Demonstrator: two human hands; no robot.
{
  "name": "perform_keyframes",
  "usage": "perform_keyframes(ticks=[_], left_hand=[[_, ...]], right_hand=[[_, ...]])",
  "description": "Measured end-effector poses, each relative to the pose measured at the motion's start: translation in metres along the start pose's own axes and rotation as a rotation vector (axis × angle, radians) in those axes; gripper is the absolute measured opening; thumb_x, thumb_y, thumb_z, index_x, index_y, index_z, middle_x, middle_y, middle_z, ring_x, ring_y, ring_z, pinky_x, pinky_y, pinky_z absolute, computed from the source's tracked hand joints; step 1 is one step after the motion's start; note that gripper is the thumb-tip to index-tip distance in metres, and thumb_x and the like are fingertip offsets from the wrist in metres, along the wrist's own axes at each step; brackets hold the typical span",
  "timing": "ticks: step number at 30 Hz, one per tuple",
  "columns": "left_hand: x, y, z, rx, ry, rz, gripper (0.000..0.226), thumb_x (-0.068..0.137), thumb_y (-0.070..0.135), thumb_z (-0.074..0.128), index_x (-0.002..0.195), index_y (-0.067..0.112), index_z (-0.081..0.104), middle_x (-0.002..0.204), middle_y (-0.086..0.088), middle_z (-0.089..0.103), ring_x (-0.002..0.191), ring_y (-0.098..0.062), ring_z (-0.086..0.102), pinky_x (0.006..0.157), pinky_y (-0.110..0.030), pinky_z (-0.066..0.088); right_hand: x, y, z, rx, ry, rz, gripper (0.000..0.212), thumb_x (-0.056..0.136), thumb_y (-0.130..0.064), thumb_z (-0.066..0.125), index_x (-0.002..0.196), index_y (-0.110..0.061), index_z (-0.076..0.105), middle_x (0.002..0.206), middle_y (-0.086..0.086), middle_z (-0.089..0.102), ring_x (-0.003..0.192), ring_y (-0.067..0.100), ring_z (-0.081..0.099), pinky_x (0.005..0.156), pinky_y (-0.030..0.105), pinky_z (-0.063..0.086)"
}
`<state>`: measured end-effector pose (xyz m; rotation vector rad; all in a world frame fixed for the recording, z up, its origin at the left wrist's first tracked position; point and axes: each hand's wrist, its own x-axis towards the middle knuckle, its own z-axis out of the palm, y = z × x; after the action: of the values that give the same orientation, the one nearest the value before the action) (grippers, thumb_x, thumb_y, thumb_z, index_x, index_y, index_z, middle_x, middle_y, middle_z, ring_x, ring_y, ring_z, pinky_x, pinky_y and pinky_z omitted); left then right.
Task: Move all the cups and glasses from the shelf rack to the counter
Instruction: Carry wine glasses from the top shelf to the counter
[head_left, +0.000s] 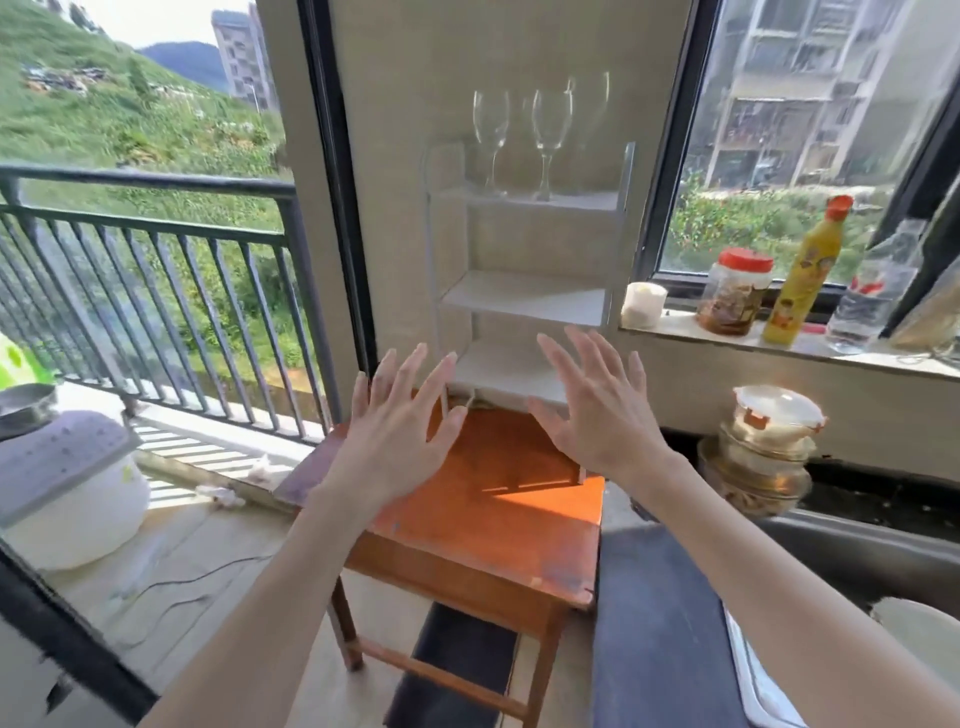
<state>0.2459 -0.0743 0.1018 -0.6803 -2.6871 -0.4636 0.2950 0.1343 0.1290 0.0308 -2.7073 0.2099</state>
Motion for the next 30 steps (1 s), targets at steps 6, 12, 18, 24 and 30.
perform_keyframes(ticks=[6,12,18,24,30], left_hand=[[0.109,-0.059,-0.01,-0.042,-0.02,0.11,0.059,0.091,0.051,0.023,0.144,0.04,-0.001,0.158,0.003,0.0,0.143,-0.021,-0.012,0.114,-0.045,-0.009],[0.2,-0.064,-0.014,-0.279,0.016,0.212,0.056,0.093,0.045,0.03,0.145,0.035,0.011,0.157,-0.001,0.009,0.144,-0.021,-0.002,0.116,-0.044,0.003],[0.285,-0.049,-0.022,-0.565,0.232,0.273,0.056,0.094,0.031,0.04,0.144,0.017,0.02,0.151,-0.002,0.025,0.138,-0.014,0.022,0.104,-0.02,0.015],[0.366,-0.036,-0.029,-0.792,0.316,0.162,0.067,0.089,0.028,0.055,0.143,0.014,0.02,0.147,-0.008,0.031,0.134,-0.021,0.032,0.109,-0.033,0.028],[0.417,-0.016,-0.031,-1.008,0.285,0.028,0.091,0.078,0.042,0.066,0.145,0.016,0.012,0.141,-0.005,0.039,0.122,-0.021,0.047,0.1,-0.04,0.041]], right_hand=[[0.101,-0.02,0.014,0.003,0.039,0.116,0.063,0.091,-0.05,0.039,0.145,-0.029,0.014,0.157,0.004,0.011,0.144,0.023,0.004,0.115,0.055,0.005],[0.179,-0.014,-0.003,0.042,0.21,0.127,0.061,0.092,-0.04,0.045,0.144,-0.019,0.023,0.153,0.008,0.025,0.142,0.026,0.016,0.114,0.045,0.02],[0.258,0.005,-0.017,0.167,0.45,0.167,0.063,0.09,-0.03,0.053,0.141,-0.005,0.026,0.144,0.014,0.036,0.132,0.029,0.034,0.1,0.033,0.033],[0.325,0.031,-0.025,0.356,0.602,0.357,0.082,0.079,-0.045,0.063,0.14,-0.009,0.022,0.138,0.014,0.038,0.127,0.031,0.038,0.1,0.038,0.034],[0.362,0.044,-0.019,0.638,0.641,0.448,0.086,0.073,-0.05,0.068,0.138,-0.011,0.028,0.13,0.009,0.045,0.12,0.024,0.044,0.1,0.034,0.036]])
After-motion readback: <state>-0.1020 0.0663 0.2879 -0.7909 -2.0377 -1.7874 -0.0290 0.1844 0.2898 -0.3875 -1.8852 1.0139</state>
